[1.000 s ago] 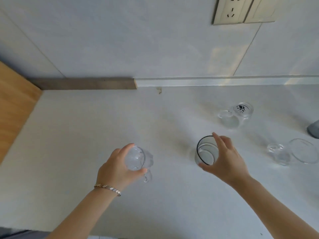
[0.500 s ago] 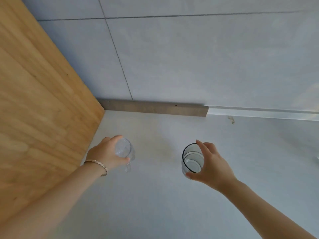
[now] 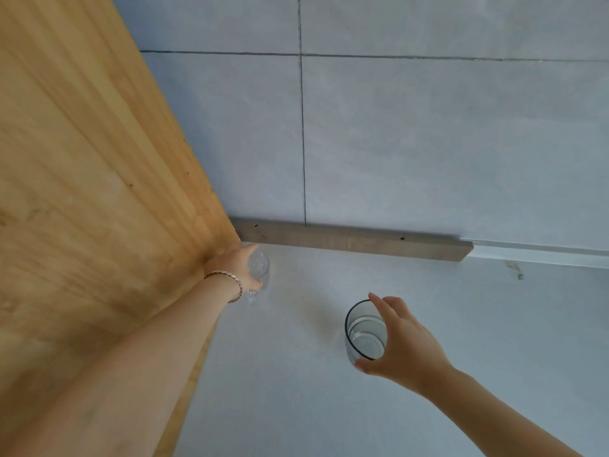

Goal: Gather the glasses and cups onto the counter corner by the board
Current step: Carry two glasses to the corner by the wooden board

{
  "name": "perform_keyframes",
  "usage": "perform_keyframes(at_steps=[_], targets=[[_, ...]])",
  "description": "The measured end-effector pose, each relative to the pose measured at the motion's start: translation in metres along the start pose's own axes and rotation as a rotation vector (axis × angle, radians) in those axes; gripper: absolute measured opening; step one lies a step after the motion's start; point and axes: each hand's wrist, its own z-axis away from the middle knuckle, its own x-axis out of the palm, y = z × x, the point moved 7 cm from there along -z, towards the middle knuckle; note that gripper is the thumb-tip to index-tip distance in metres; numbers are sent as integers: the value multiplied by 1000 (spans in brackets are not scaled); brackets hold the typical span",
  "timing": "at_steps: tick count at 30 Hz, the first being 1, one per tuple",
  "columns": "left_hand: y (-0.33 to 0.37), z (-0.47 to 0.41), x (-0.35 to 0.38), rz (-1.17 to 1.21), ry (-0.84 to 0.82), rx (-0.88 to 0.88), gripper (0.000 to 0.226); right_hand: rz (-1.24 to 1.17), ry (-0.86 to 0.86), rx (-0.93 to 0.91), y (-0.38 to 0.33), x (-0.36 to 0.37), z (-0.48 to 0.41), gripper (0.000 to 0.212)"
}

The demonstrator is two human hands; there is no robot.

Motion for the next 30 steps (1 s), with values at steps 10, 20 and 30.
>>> perform_keyframes(at_steps=[10, 20, 30], targets=[[4, -49, 0, 63, -14, 123, 91, 0, 37, -23, -57, 4, -123, 103], [-1, -49, 4, 41, 14, 139, 86, -77, 50, -30, -92, 21, -170, 115], [49, 45, 34, -3, 101, 40, 49, 65, -346, 169, 51, 34, -47, 49]])
